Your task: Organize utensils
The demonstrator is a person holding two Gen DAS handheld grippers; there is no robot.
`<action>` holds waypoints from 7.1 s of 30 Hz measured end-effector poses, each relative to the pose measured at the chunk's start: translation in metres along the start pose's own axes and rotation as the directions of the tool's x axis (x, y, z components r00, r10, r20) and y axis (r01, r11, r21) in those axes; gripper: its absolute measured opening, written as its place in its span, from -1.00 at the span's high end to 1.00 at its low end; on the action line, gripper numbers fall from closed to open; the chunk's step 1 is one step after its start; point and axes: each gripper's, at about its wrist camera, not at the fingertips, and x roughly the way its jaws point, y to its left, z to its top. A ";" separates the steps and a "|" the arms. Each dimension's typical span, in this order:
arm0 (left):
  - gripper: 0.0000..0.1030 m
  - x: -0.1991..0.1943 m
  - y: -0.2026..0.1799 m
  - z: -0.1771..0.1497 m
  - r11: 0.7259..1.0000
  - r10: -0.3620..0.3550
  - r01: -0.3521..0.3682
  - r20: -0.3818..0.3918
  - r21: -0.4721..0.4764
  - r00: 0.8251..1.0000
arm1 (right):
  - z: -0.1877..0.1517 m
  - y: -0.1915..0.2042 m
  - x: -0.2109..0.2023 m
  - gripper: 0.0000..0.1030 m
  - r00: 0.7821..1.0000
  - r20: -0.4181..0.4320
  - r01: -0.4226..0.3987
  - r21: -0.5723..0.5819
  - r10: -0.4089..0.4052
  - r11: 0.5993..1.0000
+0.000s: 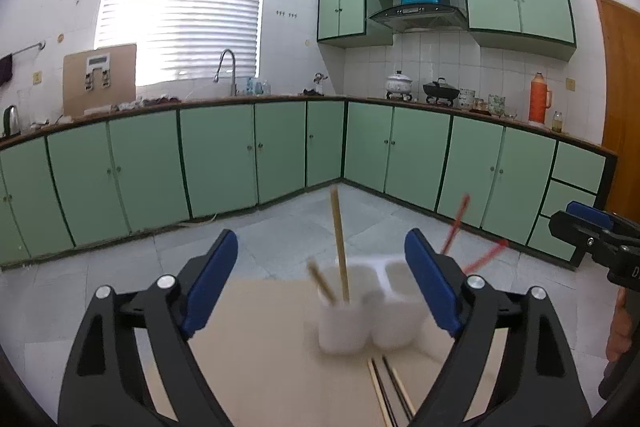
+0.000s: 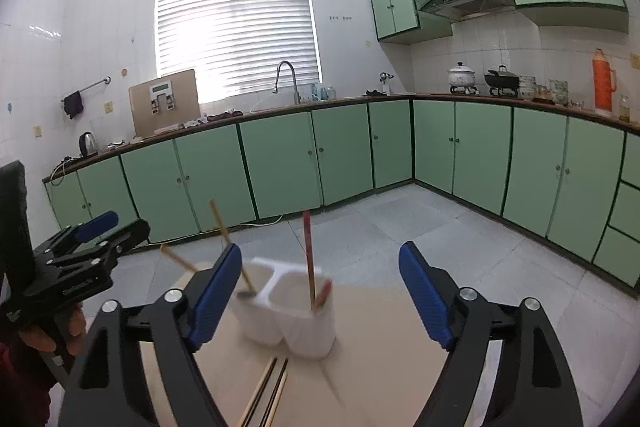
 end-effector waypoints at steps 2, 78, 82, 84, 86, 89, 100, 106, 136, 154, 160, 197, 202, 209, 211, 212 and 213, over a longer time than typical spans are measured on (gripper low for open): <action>-0.67 -0.009 0.001 -0.018 1.000 -0.001 0.001 -0.025 -0.007 1.000 | -0.018 0.000 -0.006 -0.60 1.000 -0.019 -0.004 0.025 0.004 1.000; -0.64 -0.020 -0.059 -0.209 0.987 -0.046 0.119 -0.517 0.109 0.855 | -0.229 0.026 -0.040 0.89 0.883 -0.466 0.057 -0.002 -0.052 0.998; -0.64 -0.019 -0.060 -0.210 0.987 -0.052 0.124 -0.524 0.105 0.850 | -0.228 0.025 -0.040 0.89 0.882 -0.467 0.061 0.002 -0.053 0.998; -0.64 -0.018 -0.061 -0.210 0.986 -0.052 0.126 -0.525 0.108 0.850 | -0.228 0.024 -0.039 0.89 0.882 -0.468 0.063 0.005 -0.054 0.998; -0.64 -0.016 -0.061 -0.210 0.987 -0.055 0.125 -0.530 0.097 0.846 | -0.228 0.025 -0.039 0.89 0.883 -0.467 0.065 0.007 -0.054 0.998; -0.51 -0.016 -0.060 -0.212 0.988 -0.053 0.121 -0.540 0.092 0.840 | -0.228 0.026 -0.039 0.89 0.883 -0.465 0.073 0.008 -0.061 0.997; 0.00 -0.022 -0.048 -0.213 0.990 -0.009 0.081 -0.537 0.112 0.844 | -0.227 0.025 -0.037 0.89 0.880 -0.465 0.106 0.003 -0.093 0.994; 0.83 -0.029 -0.019 -0.212 0.995 0.048 0.004 -0.533 0.096 0.845 | -0.227 0.019 -0.039 0.89 0.877 -0.466 0.135 0.008 -0.115 0.991; 0.62 -0.012 0.026 -0.206 0.998 0.049 -0.063 -0.537 -0.009 0.842 | -0.224 0.016 -0.020 0.52 0.880 -0.472 0.058 -0.002 -0.052 0.998; 0.59 -0.009 0.033 -0.206 0.998 0.016 -0.044 -0.536 -0.041 0.844 | -0.214 0.016 0.001 0.55 0.871 -0.486 0.073 -0.008 -0.067 0.997; 0.59 -0.009 0.032 -0.205 0.998 0.024 -0.047 -0.538 -0.031 0.843 | -0.215 0.014 0.000 0.55 0.872 -0.485 0.069 0.004 -0.058 0.998; 0.90 -0.085 -0.014 -0.082 0.986 0.087 -0.047 -0.258 0.157 0.962 | -0.102 0.010 -0.075 0.89 0.959 -0.275 0.046 -0.065 -0.063 0.997; 0.90 -0.089 -0.018 -0.048 0.992 0.028 -0.003 -0.199 0.125 0.980 | -0.068 0.010 -0.080 0.89 0.975 -0.223 0.006 -0.055 -0.019 0.998; 0.90 -0.086 -0.026 -0.018 0.993 -0.043 0.059 -0.160 0.098 0.986 | -0.027 0.014 -0.073 0.89 0.980 -0.197 -0.056 -0.067 0.042 0.996; 0.90 -0.087 -0.029 -0.013 0.993 -0.055 0.071 -0.152 0.099 0.987 | -0.016 0.016 -0.069 0.89 0.978 -0.197 -0.082 -0.075 0.066 0.994; 0.90 -0.086 -0.031 -0.009 0.992 -0.064 0.079 -0.147 0.100 0.987 | -0.013 0.017 -0.068 0.89 0.978 -0.197 -0.091 -0.078 0.074 0.993; 0.90 -0.086 -0.032 -0.005 0.991 -0.073 0.087 -0.143 0.098 0.987 | -0.008 0.018 -0.065 0.89 0.977 -0.197 -0.101 -0.082 0.083 0.992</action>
